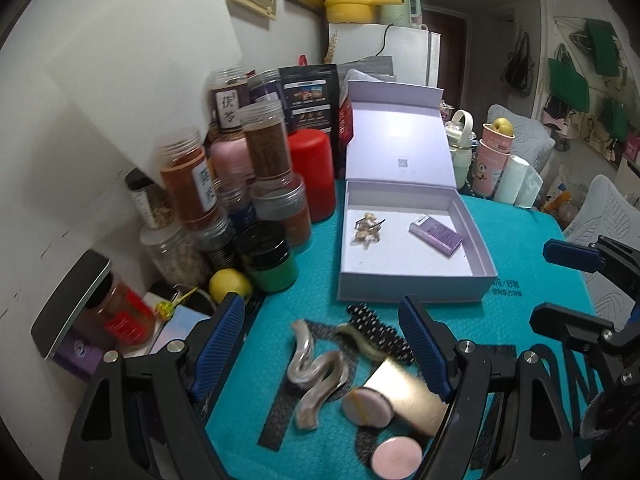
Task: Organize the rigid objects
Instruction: 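Withdraw both tools from the lavender box back toward the remaining items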
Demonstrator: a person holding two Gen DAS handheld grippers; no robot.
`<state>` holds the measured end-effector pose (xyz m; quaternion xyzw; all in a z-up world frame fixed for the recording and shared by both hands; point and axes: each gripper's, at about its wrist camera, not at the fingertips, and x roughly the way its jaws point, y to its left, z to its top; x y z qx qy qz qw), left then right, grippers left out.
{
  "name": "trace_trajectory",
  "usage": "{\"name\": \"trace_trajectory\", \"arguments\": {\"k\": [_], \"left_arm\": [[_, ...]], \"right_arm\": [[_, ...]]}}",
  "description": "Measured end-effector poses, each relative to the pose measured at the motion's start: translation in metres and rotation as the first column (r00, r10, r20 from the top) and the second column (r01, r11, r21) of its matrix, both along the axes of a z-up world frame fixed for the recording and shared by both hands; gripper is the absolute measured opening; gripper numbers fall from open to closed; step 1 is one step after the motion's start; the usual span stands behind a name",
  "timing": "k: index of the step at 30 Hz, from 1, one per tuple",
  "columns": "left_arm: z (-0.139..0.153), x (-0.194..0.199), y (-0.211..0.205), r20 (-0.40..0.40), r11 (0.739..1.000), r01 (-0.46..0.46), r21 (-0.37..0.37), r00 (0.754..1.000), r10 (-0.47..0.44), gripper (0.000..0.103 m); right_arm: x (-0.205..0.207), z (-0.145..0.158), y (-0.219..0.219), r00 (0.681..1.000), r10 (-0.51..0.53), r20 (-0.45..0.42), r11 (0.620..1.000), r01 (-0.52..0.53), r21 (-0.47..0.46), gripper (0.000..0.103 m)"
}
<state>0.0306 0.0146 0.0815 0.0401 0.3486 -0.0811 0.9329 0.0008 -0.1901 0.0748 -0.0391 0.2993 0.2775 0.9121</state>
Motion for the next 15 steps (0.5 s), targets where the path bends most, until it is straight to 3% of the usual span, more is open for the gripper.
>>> {"name": "trace_trajectory", "arguments": {"k": [15], "left_arm": [[-0.038, -0.006, 0.025, -0.079, 0.999, -0.032, -0.041, 0.997, 0.028, 0.08]], "right_arm": [[-0.013, -0.035, 0.029, 0.995, 0.089, -0.042, 0.996, -0.09, -0.018, 0.078]]}}
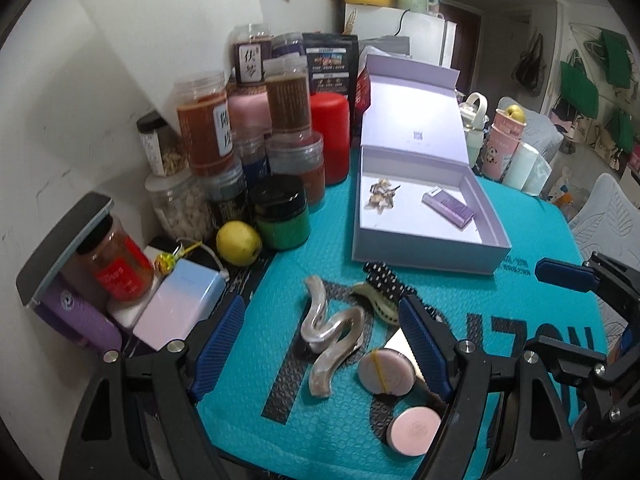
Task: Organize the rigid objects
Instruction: 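Withdraw both tools from the lavender box back toward the remaining items, then close the right tool on the gold case while the left tool grasps the pearly S clip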
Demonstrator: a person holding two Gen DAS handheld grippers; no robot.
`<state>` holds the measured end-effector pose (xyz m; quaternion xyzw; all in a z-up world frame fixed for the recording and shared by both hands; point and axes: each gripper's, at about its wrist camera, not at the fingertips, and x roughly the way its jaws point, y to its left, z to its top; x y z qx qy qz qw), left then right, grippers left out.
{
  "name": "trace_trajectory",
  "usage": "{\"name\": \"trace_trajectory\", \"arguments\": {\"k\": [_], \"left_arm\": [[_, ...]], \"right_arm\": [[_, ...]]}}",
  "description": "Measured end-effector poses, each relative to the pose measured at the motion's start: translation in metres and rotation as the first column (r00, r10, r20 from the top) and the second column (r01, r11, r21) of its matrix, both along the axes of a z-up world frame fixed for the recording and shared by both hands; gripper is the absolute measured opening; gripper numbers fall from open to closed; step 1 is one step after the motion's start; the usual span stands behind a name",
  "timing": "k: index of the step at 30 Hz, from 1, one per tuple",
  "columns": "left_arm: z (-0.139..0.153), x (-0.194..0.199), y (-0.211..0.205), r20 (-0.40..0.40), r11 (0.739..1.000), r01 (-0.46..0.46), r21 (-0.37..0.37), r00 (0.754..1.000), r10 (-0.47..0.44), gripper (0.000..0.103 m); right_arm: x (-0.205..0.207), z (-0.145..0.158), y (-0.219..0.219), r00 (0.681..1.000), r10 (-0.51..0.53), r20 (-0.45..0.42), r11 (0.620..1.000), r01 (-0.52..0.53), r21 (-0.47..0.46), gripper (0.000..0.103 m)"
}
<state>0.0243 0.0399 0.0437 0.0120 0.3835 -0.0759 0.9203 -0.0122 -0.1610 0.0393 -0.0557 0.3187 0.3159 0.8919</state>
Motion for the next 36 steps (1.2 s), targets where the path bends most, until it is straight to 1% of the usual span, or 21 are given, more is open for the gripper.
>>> {"name": "trace_trajectory", "arguments": {"k": [3, 11, 14, 18, 23, 26, 30, 32, 36], "left_arm": [[-0.009, -0.002, 0.003, -0.014, 1.0, -0.013, 0.006, 1.0, 0.013, 0.08], [-0.031, -0.004, 0.008, -0.056, 1.0, -0.014, -0.015, 0.998, 0.013, 0.08], [-0.04, -0.003, 0.008, -0.074, 0.999, 0.0, -0.033, 0.997, -0.003, 0.08], [-0.052, 0.0, 0.009, -0.097, 0.998, -0.003, -0.062, 0.995, -0.003, 0.08], [-0.067, 0.009, 0.009, -0.131, 0.999, -0.027, -0.043, 0.991, 0.021, 0.08], [-0.073, 0.015, 0.009, -0.144, 0.998, -0.032, -0.06, 0.989, 0.023, 0.08], [-0.076, 0.023, 0.007, -0.152, 0.997, -0.014, -0.078, 0.988, 0.002, 0.08], [-0.079, 0.03, 0.006, -0.173, 0.995, 0.002, -0.097, 0.985, -0.019, 0.08], [-0.086, 0.043, -0.003, -0.192, 0.997, 0.028, -0.074, 0.981, -0.042, 0.08]], "right_arm": [[0.001, -0.008, 0.004, 1.0, 0.005, -0.009, 1.0, -0.005, -0.019, 0.078], [0.005, -0.033, 0.007, 0.998, 0.011, -0.058, 1.0, -0.012, -0.01, 0.078], [0.006, -0.043, 0.009, 0.998, 0.001, -0.066, 1.0, -0.003, -0.029, 0.078], [0.011, -0.056, 0.008, 0.996, -0.009, -0.093, 0.999, 0.005, -0.042, 0.078], [0.017, -0.069, 0.008, 0.993, -0.022, -0.117, 0.997, 0.014, -0.07, 0.078], [0.021, -0.074, 0.008, 0.992, -0.03, -0.122, 0.996, 0.019, -0.09, 0.077], [0.025, -0.081, 0.006, 0.988, -0.012, -0.156, 0.997, 0.0, -0.076, 0.077], [0.027, -0.084, 0.007, 0.986, -0.01, -0.166, 0.997, -0.003, -0.08, 0.077], [0.034, -0.094, 0.006, 0.976, 0.0, -0.216, 0.999, -0.01, -0.048, 0.076]]}}
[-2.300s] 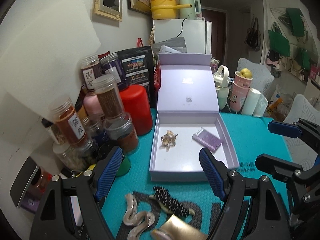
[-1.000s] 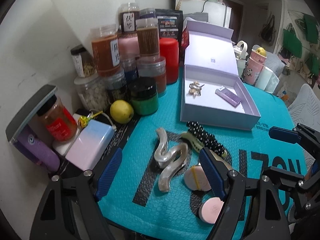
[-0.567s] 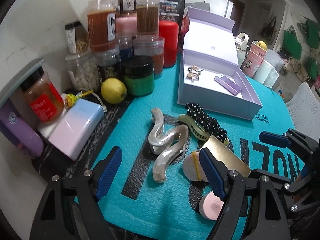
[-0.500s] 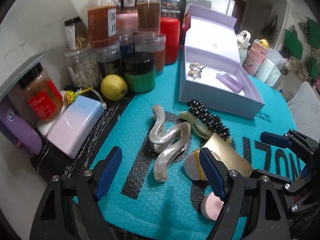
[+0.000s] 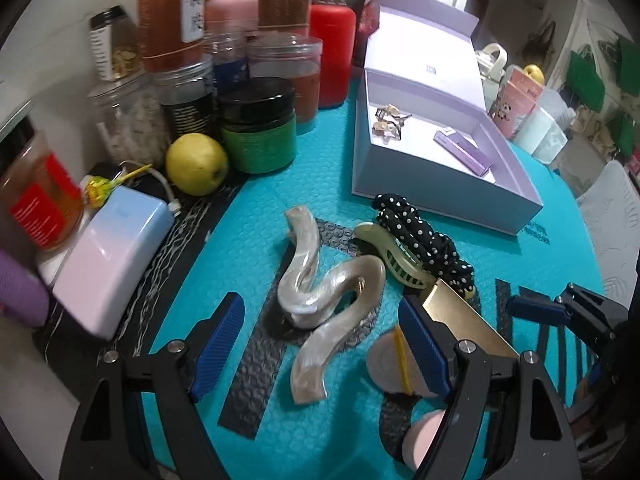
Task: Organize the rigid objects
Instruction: 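Close the right tool on the gold case while the left tool grasps the pearly S clip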
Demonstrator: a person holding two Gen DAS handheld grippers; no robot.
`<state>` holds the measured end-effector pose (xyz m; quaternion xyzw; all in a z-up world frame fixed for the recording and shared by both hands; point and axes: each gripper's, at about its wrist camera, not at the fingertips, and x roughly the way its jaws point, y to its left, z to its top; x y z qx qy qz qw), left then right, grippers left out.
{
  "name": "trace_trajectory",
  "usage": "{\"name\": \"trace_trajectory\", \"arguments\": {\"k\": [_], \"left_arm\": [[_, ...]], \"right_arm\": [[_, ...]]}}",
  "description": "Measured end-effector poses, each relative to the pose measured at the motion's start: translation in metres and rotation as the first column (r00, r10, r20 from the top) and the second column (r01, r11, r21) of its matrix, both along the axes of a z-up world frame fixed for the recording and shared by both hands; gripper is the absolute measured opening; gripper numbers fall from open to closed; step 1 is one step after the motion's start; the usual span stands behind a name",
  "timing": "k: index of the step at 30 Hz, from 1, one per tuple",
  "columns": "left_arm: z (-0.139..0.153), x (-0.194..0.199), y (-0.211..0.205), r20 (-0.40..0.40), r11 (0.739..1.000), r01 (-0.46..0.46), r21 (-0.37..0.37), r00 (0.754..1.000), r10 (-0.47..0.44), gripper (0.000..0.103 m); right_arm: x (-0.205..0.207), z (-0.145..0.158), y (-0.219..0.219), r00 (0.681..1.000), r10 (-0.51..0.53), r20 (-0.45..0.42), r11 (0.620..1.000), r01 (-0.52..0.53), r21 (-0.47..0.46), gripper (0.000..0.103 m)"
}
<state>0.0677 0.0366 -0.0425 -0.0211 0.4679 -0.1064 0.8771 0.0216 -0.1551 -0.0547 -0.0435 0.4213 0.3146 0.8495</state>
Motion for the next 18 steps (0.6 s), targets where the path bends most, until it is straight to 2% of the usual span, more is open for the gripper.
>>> {"name": "trace_trajectory", "arguments": {"k": [3, 7, 14, 17, 18], "left_arm": [[-0.006, 0.009, -0.004, -0.017, 1.0, 0.013, 0.014, 1.0, -0.013, 0.08], [-0.014, 0.021, -0.002, -0.053, 1.0, 0.007, -0.019, 0.999, -0.008, 0.08], [-0.027, 0.03, -0.005, -0.075, 1.0, 0.02, -0.006, 0.997, -0.021, 0.079], [-0.029, 0.029, -0.005, -0.059, 0.999, 0.03, -0.028, 0.998, -0.032, 0.067], [-0.029, 0.028, -0.004, -0.055, 0.998, 0.033, -0.045, 0.998, -0.036, 0.057]], "right_arm": [[0.004, -0.006, -0.003, 1.0, -0.014, -0.018, 1.0, 0.014, 0.001, 0.071], [0.007, -0.008, -0.008, 0.999, -0.019, -0.042, 0.999, 0.02, 0.032, 0.068], [0.007, -0.005, -0.01, 0.999, -0.028, -0.017, 1.0, 0.028, 0.004, 0.068], [0.008, -0.007, -0.01, 0.999, -0.029, -0.019, 0.999, 0.029, 0.012, 0.068], [0.009, -0.008, -0.01, 0.999, -0.031, -0.034, 0.999, 0.031, 0.023, 0.068]]}}
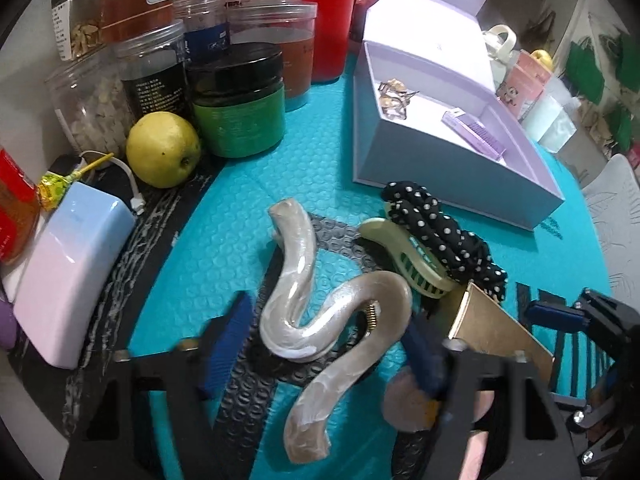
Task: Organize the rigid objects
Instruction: 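Close the right tool on the gold case while the left tool grasps the pearly S clip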
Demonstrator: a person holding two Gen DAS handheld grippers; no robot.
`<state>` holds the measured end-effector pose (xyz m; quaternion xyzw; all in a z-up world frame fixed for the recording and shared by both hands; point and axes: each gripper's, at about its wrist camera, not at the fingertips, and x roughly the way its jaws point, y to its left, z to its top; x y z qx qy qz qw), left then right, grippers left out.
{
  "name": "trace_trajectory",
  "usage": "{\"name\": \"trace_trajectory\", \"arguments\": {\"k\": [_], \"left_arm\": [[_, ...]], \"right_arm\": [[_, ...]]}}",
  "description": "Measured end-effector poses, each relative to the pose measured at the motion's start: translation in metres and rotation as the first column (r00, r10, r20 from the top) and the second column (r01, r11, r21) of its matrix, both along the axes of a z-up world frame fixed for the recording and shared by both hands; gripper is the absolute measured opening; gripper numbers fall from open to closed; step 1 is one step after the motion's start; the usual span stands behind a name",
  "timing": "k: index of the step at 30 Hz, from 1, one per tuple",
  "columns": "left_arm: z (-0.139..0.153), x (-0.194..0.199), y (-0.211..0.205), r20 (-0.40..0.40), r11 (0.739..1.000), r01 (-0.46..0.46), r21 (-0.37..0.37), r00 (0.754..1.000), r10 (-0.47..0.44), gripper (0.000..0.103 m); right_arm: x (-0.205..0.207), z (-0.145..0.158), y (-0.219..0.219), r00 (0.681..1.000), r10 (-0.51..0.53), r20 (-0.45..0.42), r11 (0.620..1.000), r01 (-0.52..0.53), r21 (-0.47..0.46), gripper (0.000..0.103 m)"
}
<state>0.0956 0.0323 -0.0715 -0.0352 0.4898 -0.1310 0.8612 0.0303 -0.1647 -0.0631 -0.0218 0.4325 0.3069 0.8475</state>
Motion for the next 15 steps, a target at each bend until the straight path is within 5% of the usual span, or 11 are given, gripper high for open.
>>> {"name": "trace_trajectory", "arguments": {"k": [10, 13, 15], "left_arm": [[0.01, -0.013, 0.006, 0.074, 0.998, -0.04, 0.041, 0.997, 0.037, 0.055], [0.019, -0.021, 0.012, 0.102, 0.997, -0.063, 0.052, 0.993, 0.058, 0.055], [0.024, -0.025, 0.014, 0.109, 0.996, -0.068, 0.049, 0.992, 0.063, 0.055]], "right_arm": [[0.012, -0.015, 0.012, 0.999, 0.022, -0.044, 0.999, -0.024, -0.045, 0.067], [0.011, -0.014, 0.014, 0.998, 0.036, -0.044, 0.999, -0.036, -0.019, 0.049], [0.011, -0.014, 0.014, 0.999, 0.032, -0.04, 0.999, -0.033, -0.016, 0.048]]}}
